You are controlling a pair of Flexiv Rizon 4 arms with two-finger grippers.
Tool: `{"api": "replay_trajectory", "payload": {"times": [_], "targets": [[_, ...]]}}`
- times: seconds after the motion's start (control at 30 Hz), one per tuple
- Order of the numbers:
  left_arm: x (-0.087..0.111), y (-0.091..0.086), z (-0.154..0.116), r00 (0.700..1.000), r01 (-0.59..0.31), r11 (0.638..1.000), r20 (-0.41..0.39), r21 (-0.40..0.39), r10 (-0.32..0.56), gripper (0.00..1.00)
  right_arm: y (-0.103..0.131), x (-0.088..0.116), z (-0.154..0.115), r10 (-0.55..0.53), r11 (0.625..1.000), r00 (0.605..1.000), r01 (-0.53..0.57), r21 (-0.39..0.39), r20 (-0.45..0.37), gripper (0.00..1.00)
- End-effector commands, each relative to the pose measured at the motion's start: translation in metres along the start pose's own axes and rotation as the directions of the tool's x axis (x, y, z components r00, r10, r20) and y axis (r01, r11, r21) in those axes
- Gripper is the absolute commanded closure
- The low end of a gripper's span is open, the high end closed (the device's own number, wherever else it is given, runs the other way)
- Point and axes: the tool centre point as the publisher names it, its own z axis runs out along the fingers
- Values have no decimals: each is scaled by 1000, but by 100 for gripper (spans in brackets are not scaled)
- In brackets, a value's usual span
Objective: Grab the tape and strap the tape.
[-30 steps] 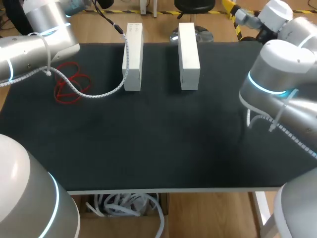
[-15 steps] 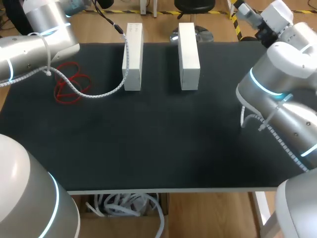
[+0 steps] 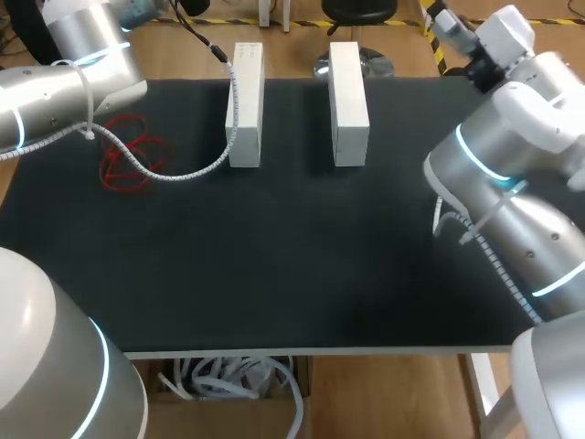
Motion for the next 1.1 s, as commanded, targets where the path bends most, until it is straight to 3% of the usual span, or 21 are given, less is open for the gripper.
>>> {"api": "replay_trajectory", "payload": {"times": [0.03, 0.2, 0.33, 0.47, 0.57, 0.67, 0.87, 0.93, 1.0, 1.1], "targets": [[0, 0, 0, 1000, 0, 1000, -2, 1, 0, 100, -8, 14, -4, 163, 955, 986, -149, -256, 35, 0], [0, 0, 0, 1000, 0, 1000, -2, 1, 0, 100, -6, 42, -4, 276, 874, 961, -264, -407, -31, 0], [0, 0, 0, 1000, 0, 1000, -2, 1, 0, 100, -12, 46, -9, 324, 844, 946, -301, -444, -26, 0], [0, 0, 0, 1000, 0, 1000, -2, 1, 0, 100, -23, 40, -15, 372, 811, 928, -322, -488, 8, 0], [0, 0, 0, 1000, 0, 1000, -2, 1, 0, 100, -24, 32, -17, 416, 739, 909, -346, -578, -12, 0], [0, 0, 0, 1000, 0, 1000, -2, 1, 0, 100, -21, 28, -17, 427, 721, 904, -349, -598, -14, 0], [0, 0, 0, 1000, 0, 1000, -2, 1, 0, 100, -12, 35, -6, 425, 663, 897, -400, -633, -121, 0], [0, 0, 0, 1000, 0, 1000, -2, 1, 0, 100, -15, 20, -6, 467, 607, 877, -410, -681, -111, 0], [0, 0, 0, 1000, 0, 1000, -2, 1, 0, 100, -17, 11, -9, 482, 592, 872, -401, -699, -91, 0], [0, 0, 0, 1000, 0, 1000, -2, 1, 0, 100, -15, 13, -11, 508, 540, 856, -406, -738, -99, 0]]}}
